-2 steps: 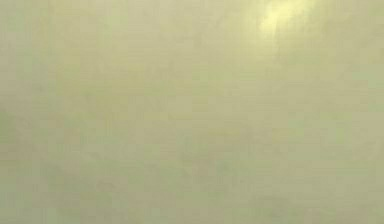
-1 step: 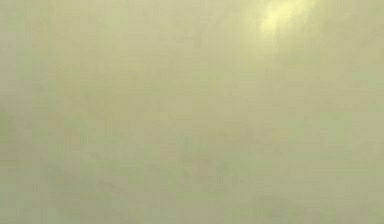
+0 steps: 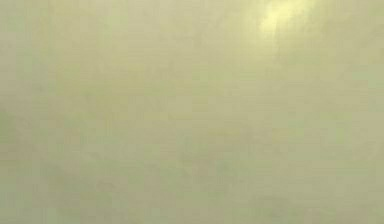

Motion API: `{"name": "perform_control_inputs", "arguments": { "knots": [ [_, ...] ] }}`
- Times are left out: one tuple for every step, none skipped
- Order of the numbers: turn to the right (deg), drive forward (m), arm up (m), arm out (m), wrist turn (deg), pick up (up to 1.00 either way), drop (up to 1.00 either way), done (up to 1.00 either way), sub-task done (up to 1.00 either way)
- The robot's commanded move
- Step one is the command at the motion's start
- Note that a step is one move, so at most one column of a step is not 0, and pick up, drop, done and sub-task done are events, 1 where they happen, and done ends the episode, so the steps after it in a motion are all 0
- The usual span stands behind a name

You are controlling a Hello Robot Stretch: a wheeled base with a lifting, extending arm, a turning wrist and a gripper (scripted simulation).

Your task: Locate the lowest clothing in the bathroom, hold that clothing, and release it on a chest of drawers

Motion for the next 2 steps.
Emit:
{"name": "perform_control_inputs", "arguments": {
  "knots": [
    [0.0,0.0,0.0,0.0,45.0,0.0,0.0,0.0,0.0],
    [0.0,0.0,0.0,0.0,6.0,0.0,0.0,0.0,0.0]
  ]
}}
